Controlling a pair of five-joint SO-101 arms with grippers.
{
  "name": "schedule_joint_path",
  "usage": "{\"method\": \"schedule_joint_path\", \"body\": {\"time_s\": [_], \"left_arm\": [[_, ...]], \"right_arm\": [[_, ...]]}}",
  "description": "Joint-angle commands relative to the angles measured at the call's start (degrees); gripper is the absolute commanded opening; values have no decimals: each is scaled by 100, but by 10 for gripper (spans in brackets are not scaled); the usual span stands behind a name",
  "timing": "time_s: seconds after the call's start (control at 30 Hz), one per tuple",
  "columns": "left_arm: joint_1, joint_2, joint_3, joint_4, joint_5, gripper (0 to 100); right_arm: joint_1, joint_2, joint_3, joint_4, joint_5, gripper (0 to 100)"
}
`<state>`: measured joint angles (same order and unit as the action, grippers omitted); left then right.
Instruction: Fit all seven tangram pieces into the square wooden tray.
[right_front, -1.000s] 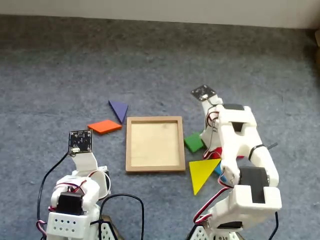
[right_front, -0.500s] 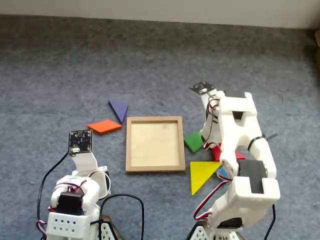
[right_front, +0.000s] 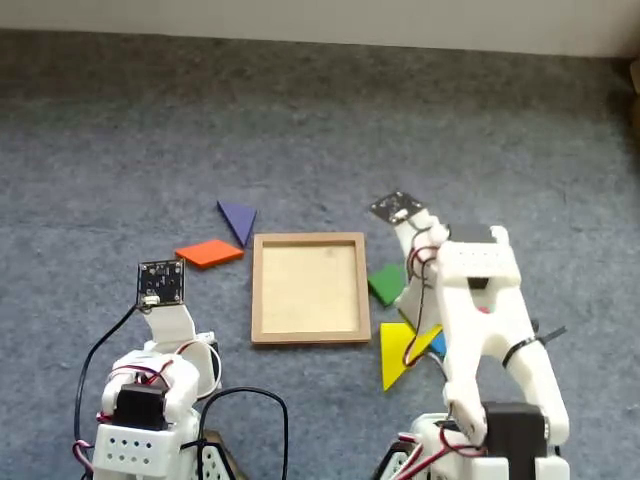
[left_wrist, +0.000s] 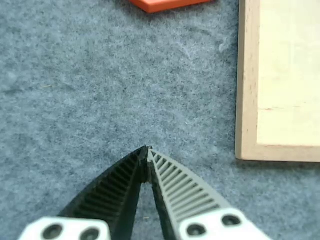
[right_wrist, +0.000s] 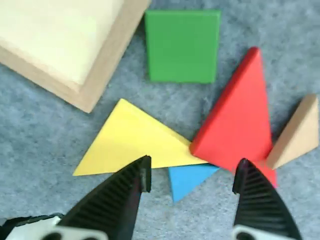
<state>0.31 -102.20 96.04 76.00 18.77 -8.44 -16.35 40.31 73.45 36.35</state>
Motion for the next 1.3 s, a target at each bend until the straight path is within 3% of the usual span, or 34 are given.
{"method": "schedule_joint_path", "body": {"time_s": [0.0, 0.23, 0.43, 0.5, 0.63, 0.83, 1.1, 1.27], "left_arm": [[66, -163, 110, 18, -26, 6], [66, -163, 110, 18, -26, 6], [66, -163, 110, 18, -26, 6], [66, -163, 110, 18, -26, 6], [66, -163, 110, 18, -26, 6], [66, -163, 110, 18, -26, 6], [66, -163, 110, 18, -26, 6], [66, -163, 110, 18, -26, 6]], "right_arm": [[-382, -549, 171, -57, -738, 261], [-804, -760, 418, -66, -2356, 260], [-857, -760, 954, -760, -2418, 260], [-611, -760, 1051, -1182, -2154, 260], [-57, -760, 1042, -1297, -774, 260], [382, -752, 1033, -1323, -26, 260], [374, -629, 1051, -1789, 97, 263], [400, 462, 593, -1859, 114, 263]]}}
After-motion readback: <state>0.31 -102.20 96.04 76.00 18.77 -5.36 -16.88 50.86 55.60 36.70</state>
